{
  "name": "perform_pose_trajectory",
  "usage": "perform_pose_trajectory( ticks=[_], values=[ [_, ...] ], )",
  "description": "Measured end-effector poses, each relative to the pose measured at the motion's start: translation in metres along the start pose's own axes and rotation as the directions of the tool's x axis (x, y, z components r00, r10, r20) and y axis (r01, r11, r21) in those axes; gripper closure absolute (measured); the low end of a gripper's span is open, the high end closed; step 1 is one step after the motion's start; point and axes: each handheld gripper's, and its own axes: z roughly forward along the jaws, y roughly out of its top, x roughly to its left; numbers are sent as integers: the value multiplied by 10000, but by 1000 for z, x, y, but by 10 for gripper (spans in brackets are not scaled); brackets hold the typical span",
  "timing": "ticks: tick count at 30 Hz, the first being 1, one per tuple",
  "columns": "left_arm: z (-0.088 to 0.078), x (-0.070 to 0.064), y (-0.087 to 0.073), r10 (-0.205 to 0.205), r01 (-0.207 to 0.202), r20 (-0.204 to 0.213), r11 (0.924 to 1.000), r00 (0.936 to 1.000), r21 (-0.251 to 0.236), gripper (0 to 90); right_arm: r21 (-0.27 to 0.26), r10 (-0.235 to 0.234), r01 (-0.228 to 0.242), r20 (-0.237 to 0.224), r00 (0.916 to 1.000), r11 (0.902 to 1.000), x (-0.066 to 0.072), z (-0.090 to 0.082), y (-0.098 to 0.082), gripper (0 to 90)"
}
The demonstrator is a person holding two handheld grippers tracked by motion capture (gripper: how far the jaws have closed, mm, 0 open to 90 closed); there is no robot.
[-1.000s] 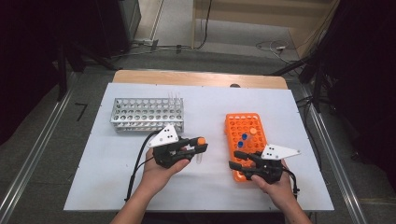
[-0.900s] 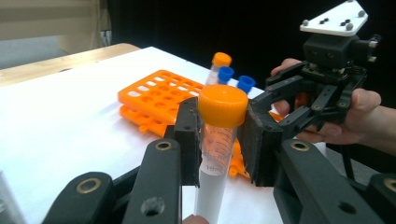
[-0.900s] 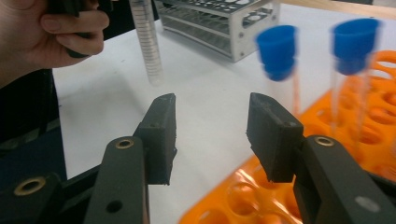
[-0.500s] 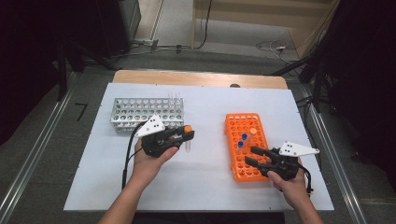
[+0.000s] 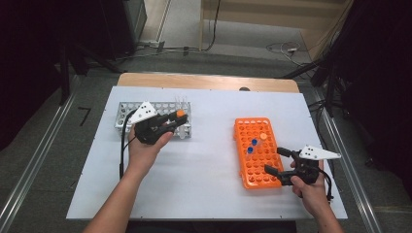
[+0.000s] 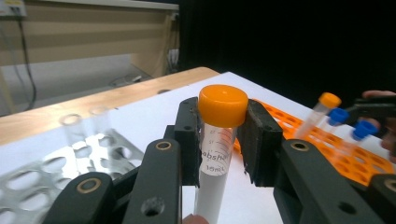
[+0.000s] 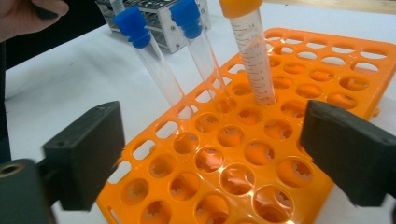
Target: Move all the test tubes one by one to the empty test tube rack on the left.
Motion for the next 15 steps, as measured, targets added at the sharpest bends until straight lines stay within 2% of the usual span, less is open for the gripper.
perform_pose_trajectory(
  ticks=[4, 10, 15],
  values=[
    [0, 16, 6, -304, 291, -473, 9992, 9984, -276, 707, -91, 32, -32, 60, 10000, 10000, -2, -2, -1, 0],
    [4, 33, 14, -321, 276, -1017, 9986, 9943, -459, 708, -169, 94, -91, 134, 9999, 9998, -5, -4, -2, 0],
    [11, 47, 19, -338, 263, -1543, 9984, 9874, -506, 708, -205, 137, -134, 170, 9998, 9997, -6, -4, -3, 0]
  ],
)
